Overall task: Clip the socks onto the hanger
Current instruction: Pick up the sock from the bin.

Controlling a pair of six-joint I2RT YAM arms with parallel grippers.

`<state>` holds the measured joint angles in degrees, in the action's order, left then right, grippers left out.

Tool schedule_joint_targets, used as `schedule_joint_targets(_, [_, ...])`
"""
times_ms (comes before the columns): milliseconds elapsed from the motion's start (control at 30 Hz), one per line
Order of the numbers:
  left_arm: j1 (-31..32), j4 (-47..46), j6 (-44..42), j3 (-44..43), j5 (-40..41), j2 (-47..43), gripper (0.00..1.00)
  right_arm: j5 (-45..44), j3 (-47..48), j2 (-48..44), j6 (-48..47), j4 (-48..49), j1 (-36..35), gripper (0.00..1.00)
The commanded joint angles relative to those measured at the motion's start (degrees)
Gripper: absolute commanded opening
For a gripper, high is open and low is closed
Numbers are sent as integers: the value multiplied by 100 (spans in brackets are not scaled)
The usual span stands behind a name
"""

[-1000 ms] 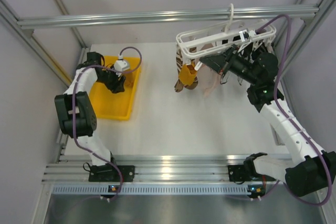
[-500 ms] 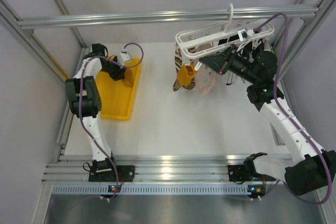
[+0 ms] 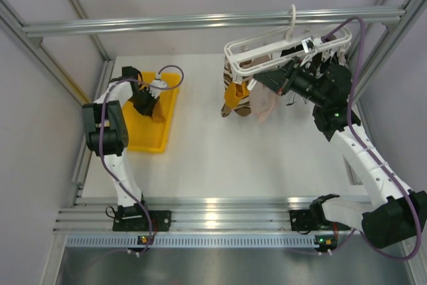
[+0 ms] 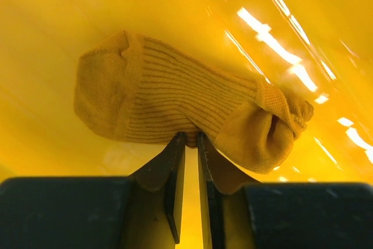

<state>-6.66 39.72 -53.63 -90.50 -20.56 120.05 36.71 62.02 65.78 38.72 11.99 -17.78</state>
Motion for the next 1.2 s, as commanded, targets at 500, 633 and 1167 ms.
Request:
schedule_joint_targets(500, [-240, 2291, -635, 621, -764, -1985, 48, 117, 276, -65, -40, 120, -32, 0])
schedule_joint_targets(633, [-336, 3058, -2746, 648, -1317, -1871, 50, 135, 258, -83, -40, 120, -32, 0])
schedule_joint_targets(1167, [-301, 2604, -5492, 330, -1610, -623, 77, 135, 267, -65, -119, -30, 20, 0])
